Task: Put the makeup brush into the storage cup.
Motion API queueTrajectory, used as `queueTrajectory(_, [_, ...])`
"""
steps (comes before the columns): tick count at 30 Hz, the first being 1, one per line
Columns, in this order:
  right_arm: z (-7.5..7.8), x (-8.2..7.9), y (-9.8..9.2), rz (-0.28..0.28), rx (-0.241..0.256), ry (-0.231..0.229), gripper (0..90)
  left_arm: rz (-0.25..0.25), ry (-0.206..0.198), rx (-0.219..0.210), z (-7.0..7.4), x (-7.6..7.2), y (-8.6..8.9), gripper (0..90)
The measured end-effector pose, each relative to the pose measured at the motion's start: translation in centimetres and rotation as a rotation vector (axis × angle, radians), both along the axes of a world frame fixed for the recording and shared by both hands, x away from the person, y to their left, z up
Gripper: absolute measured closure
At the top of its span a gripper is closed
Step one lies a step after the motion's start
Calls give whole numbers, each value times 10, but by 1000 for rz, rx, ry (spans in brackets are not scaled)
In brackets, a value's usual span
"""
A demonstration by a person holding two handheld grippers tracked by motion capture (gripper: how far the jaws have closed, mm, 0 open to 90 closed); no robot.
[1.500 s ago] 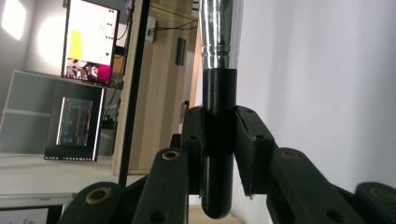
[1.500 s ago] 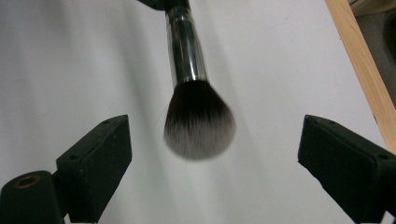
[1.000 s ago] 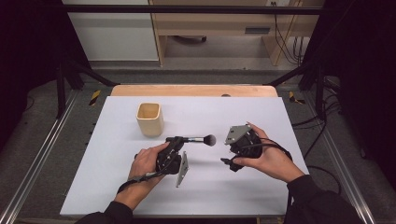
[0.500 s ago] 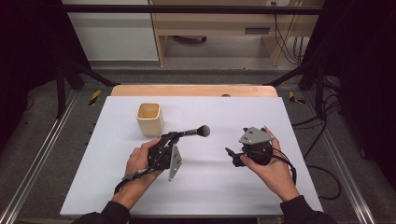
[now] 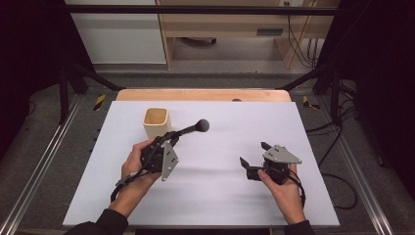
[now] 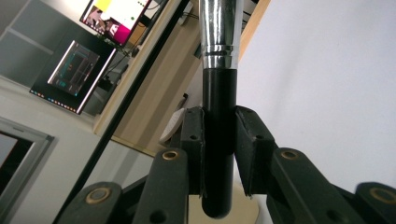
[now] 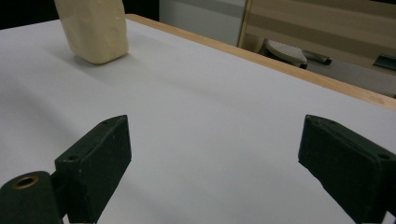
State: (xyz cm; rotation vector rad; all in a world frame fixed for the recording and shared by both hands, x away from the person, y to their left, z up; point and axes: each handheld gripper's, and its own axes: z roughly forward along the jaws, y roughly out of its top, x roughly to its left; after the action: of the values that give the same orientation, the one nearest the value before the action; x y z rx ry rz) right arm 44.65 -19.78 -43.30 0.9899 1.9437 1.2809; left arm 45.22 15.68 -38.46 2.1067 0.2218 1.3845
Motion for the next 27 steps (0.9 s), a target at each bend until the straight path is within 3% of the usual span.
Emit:
queueTrajectory(5, [-4, 0, -4, -37, 41, -21, 83, 13, 12, -53, 9, 2, 4, 742])
queueTrajectory(11, [-10, -3, -8, -43, 53, -31, 66, 11, 29, -90, 12, 9, 8, 742])
queueTrajectory(16, [-13, -2, -10, -45, 92, -20, 49, 24, 40, -149, 16, 12, 12, 742])
queueTrajectory(27, [-19, -5, -8, -56, 89, -36, 48, 41, 64, -230, 22, 18, 19, 742])
